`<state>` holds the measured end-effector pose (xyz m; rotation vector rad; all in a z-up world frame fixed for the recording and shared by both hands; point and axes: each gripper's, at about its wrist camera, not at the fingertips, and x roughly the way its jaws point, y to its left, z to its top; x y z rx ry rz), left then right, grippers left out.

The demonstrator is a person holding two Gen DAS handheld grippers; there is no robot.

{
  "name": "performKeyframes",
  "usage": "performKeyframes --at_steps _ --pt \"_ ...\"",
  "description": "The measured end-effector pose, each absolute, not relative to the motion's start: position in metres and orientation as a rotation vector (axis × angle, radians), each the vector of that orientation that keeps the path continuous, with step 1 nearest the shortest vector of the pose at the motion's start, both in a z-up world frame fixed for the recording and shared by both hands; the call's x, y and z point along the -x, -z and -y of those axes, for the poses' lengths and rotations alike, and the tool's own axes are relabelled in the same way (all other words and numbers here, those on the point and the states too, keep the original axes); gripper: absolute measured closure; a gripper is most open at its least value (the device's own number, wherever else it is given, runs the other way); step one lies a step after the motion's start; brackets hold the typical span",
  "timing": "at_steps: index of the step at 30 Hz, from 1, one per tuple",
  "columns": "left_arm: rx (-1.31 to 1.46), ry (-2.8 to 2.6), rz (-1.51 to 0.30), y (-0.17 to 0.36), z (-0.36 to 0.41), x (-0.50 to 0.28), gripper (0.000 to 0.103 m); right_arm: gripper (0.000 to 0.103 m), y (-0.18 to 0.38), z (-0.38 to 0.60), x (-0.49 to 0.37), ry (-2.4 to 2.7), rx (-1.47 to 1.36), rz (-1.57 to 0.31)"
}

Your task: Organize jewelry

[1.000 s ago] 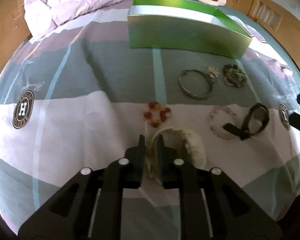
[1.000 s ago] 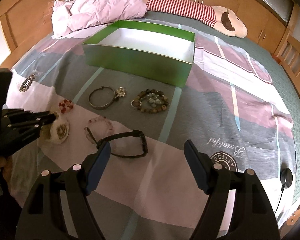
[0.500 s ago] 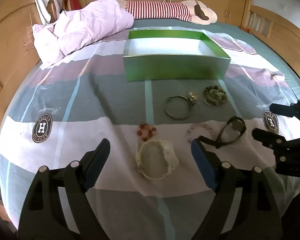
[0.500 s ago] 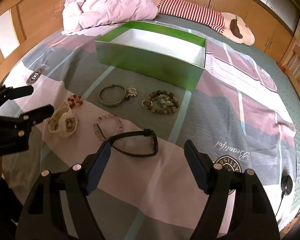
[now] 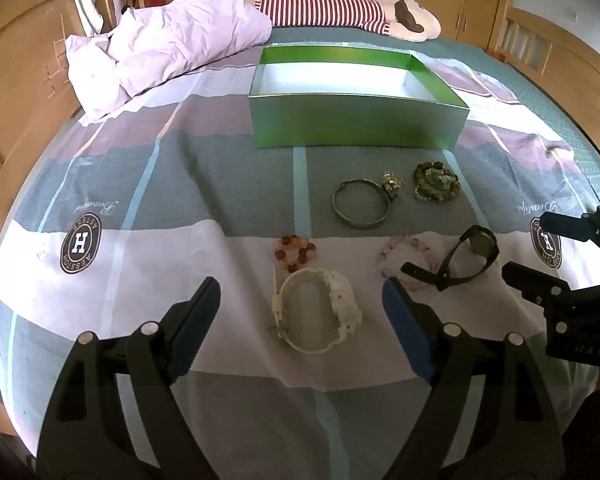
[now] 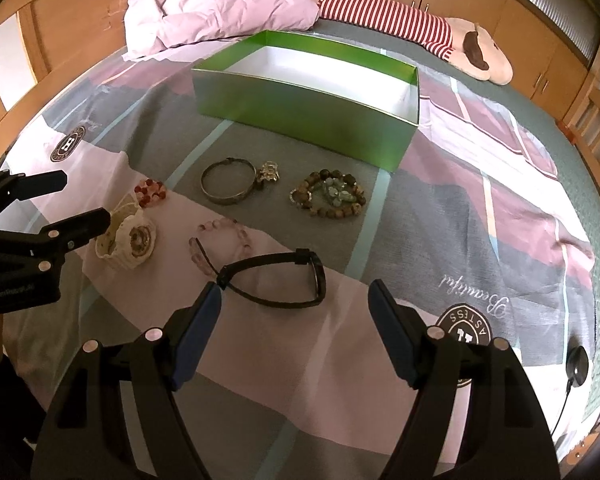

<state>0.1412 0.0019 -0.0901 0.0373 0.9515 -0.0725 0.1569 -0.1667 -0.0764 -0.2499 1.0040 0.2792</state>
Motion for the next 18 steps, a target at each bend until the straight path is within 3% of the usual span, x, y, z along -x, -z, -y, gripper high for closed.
performKeyframes --at_steps 18 --pt "-0.001 0.046 -1.000 0.106 -0.008 -0.153 0.020 0.029 0.089 0.168 -0.163 -0.270 0.206 -1.034"
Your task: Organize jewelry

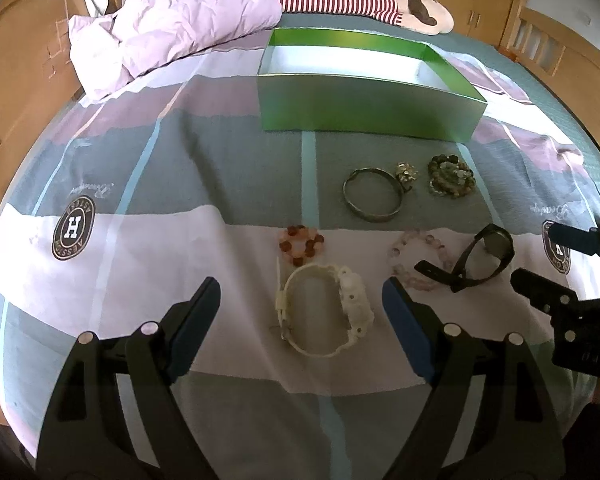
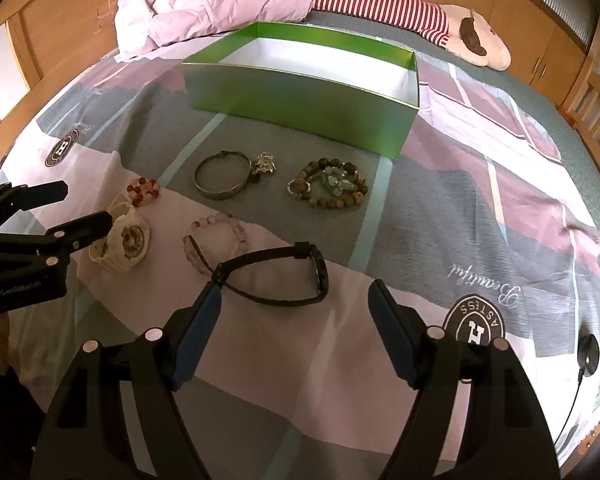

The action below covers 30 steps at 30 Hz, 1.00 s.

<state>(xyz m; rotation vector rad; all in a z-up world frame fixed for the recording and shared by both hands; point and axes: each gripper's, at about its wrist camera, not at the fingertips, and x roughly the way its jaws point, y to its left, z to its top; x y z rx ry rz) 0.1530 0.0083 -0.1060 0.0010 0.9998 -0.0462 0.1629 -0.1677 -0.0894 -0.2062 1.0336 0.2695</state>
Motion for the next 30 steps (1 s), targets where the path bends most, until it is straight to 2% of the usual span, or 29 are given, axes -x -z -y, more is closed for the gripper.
performKeyframes --at_steps 23,30 --pt "0.046 0.013 -1.026 0.117 -0.011 -0.158 0.020 0.029 0.100 0.184 -0.163 -0.152 -0.054 -1.072" --pt "0.052 0.009 -1.036 0.120 -0.011 -0.159 0.020 0.029 0.106 0.177 -0.163 -0.165 -0.046 -1.087"
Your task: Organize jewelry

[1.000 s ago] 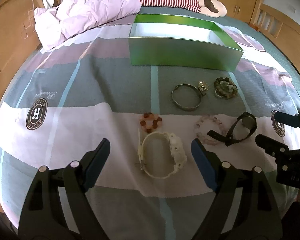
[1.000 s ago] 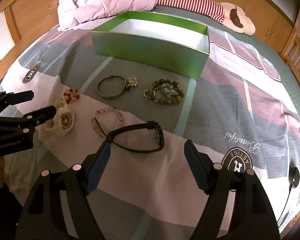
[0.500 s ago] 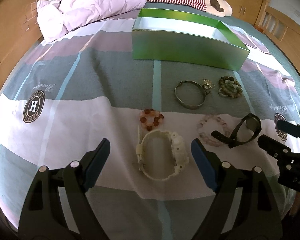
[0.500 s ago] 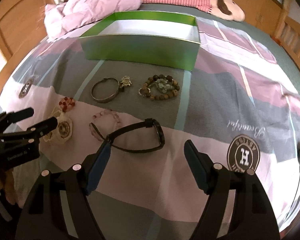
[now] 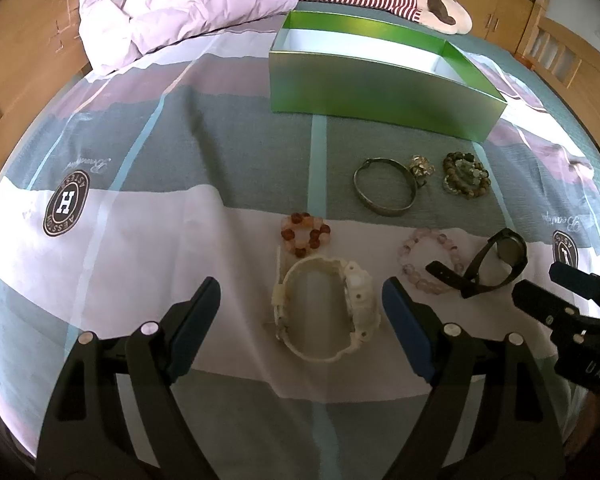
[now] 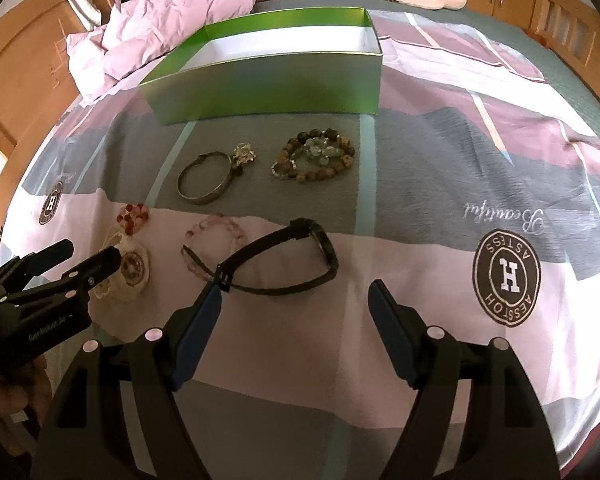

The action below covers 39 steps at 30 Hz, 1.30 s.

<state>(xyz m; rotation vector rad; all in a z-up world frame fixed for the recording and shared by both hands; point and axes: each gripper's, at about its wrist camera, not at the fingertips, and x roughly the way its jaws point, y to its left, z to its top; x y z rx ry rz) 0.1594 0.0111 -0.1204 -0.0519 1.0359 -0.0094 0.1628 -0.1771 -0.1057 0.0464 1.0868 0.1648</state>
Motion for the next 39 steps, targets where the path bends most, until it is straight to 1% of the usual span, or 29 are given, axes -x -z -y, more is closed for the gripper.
performKeyframes --at_steps 17,28,39 --pt "0.048 -0.014 -1.055 0.140 -0.004 -0.170 0.020 0.029 0.129 0.161 -0.177 -0.109 -0.028 -1.074" --pt "0.063 -0.033 -1.066 0.151 -0.003 -0.178 0.020 0.029 0.127 0.160 -0.181 -0.113 -0.077 -1.062" --pt "0.059 -0.037 -1.054 0.145 -0.002 -0.177 0.020 0.029 0.119 0.148 -0.172 -0.158 -0.045 -1.026"
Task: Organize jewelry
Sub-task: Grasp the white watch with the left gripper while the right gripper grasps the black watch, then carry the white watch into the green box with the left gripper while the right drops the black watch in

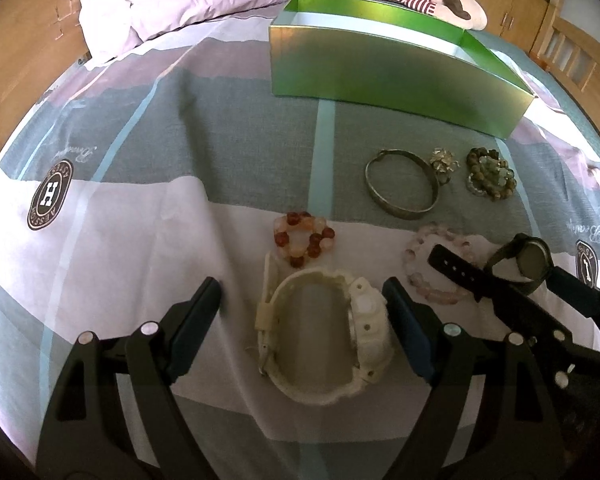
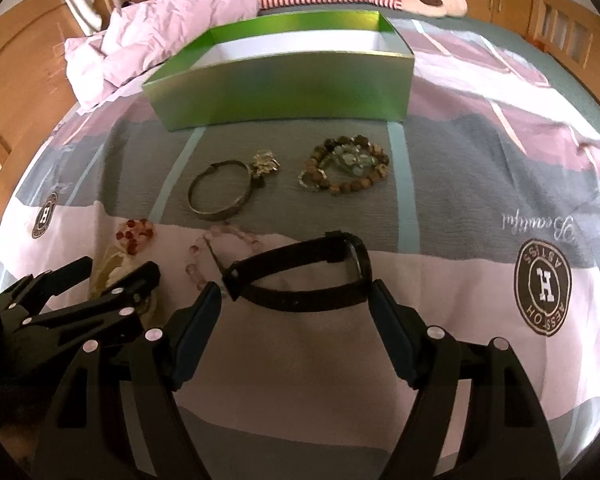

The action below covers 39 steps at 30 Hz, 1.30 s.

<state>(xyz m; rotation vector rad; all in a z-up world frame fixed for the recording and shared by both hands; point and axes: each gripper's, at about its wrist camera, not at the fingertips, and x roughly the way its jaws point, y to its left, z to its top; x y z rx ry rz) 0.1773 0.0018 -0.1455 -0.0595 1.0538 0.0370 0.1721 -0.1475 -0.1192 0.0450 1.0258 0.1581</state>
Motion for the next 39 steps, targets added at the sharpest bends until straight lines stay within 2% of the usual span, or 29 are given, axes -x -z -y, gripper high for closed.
performKeyframes --at_steps 12,14,17,18,24,26,28,29,30,31,39 --pt "0.043 -0.033 -1.067 0.148 -0.005 -0.180 0.021 0.028 0.122 0.142 -0.175 -0.200 0.004 -1.011" --pt "0.046 -0.013 -1.082 0.150 -0.005 -0.181 0.026 0.028 0.123 0.140 -0.175 -0.201 0.015 -1.019" --pt "0.023 0.000 -1.088 0.152 -0.003 -0.181 0.043 0.018 0.131 0.141 -0.182 -0.202 0.033 -1.050" --pt "0.015 -0.002 -1.085 0.153 -0.003 -0.181 0.045 0.015 0.133 0.142 -0.184 -0.205 0.025 -1.055" --pt "0.037 0.013 -1.082 0.151 -0.007 -0.183 0.048 0.015 0.145 0.153 -0.193 -0.195 -0.020 -1.042" --pt "0.039 0.015 -1.080 0.150 -0.007 -0.183 0.048 0.023 0.142 0.156 -0.193 -0.199 -0.032 -1.015" --pt "0.043 0.017 -1.077 0.149 -0.008 -0.183 0.049 0.047 0.138 0.155 -0.194 -0.212 -0.032 -1.008" --pt "0.046 0.015 -1.070 0.146 -0.008 -0.182 0.049 0.050 0.137 0.155 -0.194 -0.216 -0.032 -1.011" --pt "0.048 0.014 -1.062 0.144 -0.009 -0.182 0.049 0.061 0.137 0.155 -0.195 -0.227 -0.036 -1.022" --pt "0.047 0.017 -1.051 0.140 -0.009 -0.181 0.049 0.066 0.137 0.154 -0.195 -0.243 -0.045 -1.035" --pt "0.045 0.030 -0.974 0.113 -0.009 -0.175 0.050 0.072 0.116 0.144 -0.185 -0.269 -0.036 -0.963"
